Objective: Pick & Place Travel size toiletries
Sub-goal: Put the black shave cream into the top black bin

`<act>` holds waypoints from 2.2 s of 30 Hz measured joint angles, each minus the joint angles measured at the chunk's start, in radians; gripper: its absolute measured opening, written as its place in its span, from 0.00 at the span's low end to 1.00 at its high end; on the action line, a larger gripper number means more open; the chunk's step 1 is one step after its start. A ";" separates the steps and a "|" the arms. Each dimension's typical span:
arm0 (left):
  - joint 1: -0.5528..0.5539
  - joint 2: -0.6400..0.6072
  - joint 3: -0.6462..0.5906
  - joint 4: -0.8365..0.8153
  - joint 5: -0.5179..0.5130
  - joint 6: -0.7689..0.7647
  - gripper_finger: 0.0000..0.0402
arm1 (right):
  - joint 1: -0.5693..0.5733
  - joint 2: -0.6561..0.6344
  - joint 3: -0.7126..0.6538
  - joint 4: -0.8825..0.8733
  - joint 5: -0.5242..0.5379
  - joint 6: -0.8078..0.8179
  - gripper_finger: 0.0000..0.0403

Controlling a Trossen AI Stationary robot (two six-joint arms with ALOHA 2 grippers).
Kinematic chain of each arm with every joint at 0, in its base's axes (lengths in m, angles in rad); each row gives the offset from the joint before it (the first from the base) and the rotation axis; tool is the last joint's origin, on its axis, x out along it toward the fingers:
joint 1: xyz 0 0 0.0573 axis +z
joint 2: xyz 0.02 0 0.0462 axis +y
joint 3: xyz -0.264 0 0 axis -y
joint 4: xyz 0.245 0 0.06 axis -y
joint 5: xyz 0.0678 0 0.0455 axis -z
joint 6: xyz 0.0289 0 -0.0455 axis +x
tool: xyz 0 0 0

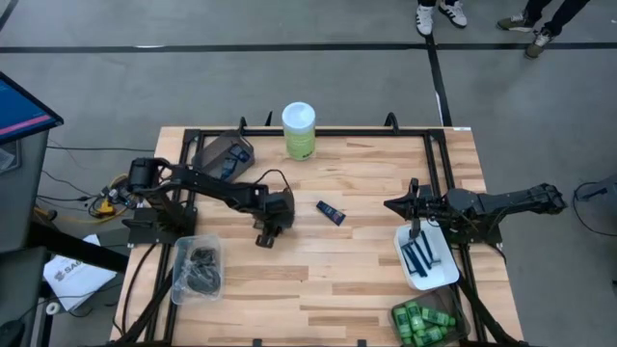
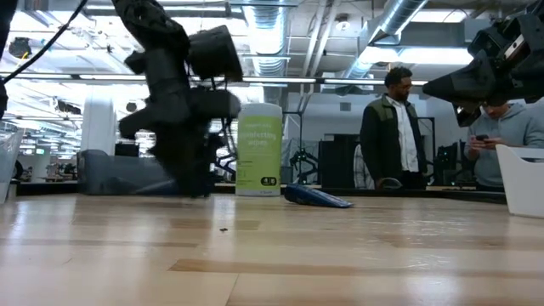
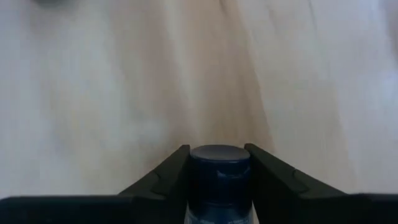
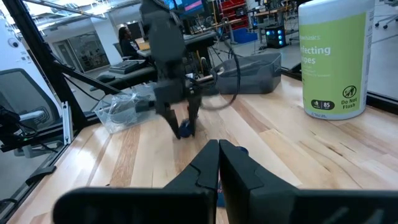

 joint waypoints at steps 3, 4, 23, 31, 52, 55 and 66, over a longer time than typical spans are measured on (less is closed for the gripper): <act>-0.001 -0.088 0.020 0.031 -0.050 -0.067 0.32 | 0.000 0.000 0.000 0.001 0.000 0.000 0.01; -0.001 -0.126 0.020 0.026 -0.071 -0.092 0.32 | 0.000 0.000 0.000 0.001 0.000 0.000 0.01; 0.411 -0.683 -0.120 -0.139 -0.558 -0.348 0.32 | -0.001 0.000 0.000 0.000 0.000 -0.059 0.01; 0.636 -0.699 -0.212 -0.120 -0.461 -0.344 0.33 | 0.000 0.000 0.000 0.001 0.000 -0.071 0.01; 0.629 -0.701 -0.141 -0.106 -0.249 -0.355 0.85 | -0.023 0.000 0.000 0.370 0.003 0.507 0.01; 0.594 -0.702 -0.095 -0.106 -0.225 -0.355 0.83 | -0.044 0.000 0.000 0.379 0.028 0.518 0.01; 0.464 -0.832 0.023 -0.074 -0.176 -0.422 0.74 | -0.139 0.000 0.019 0.342 0.077 0.628 0.02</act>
